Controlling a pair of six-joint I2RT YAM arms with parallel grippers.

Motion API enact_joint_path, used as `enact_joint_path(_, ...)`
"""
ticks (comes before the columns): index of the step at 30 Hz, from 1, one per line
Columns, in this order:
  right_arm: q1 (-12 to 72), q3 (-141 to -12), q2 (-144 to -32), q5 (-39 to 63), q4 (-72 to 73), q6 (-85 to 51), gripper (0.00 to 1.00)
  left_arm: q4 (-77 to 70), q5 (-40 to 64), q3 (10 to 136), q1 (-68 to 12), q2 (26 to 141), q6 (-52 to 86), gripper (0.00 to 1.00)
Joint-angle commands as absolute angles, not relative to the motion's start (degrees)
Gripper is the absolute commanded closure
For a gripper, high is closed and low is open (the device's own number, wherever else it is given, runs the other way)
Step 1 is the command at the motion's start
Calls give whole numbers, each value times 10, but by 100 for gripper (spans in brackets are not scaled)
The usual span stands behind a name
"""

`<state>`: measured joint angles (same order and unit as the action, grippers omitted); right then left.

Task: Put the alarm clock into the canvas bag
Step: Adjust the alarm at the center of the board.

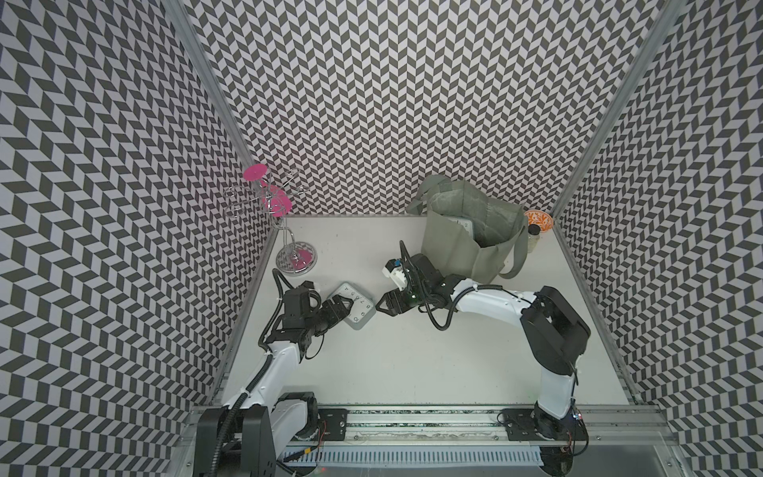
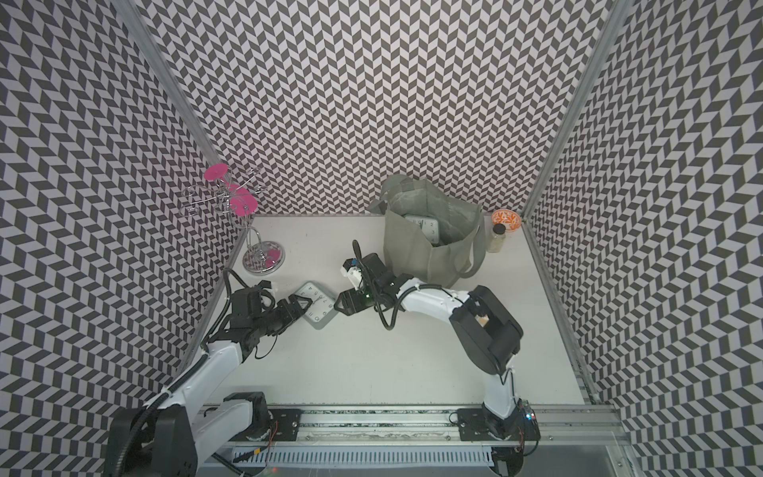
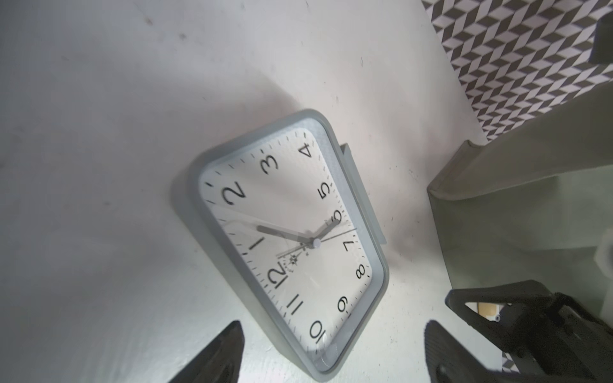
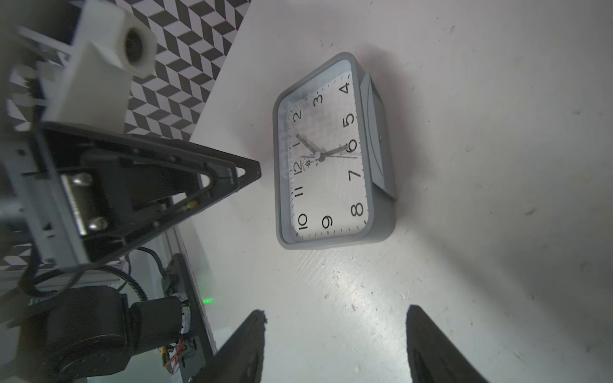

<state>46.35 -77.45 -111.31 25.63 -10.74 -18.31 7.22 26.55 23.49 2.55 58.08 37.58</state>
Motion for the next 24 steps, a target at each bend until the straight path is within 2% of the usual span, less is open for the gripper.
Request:
enact_joint_path(1,464,-839,-1153,262,-104,-133,38,46,258,214,43,565,415,20)
enact_joint_path(8,465,-969,-1253,236,-155,-67,39,-47,298,169,50,589,463,24)
enact_joint_path(16,465,-1070,-1334,256,-179,-46,57,-99,301,146,52,588,464,30)
enact_joint_path(24,466,-1107,-1371,277,-178,-61,65,-105,301,145,60,599,452,36)
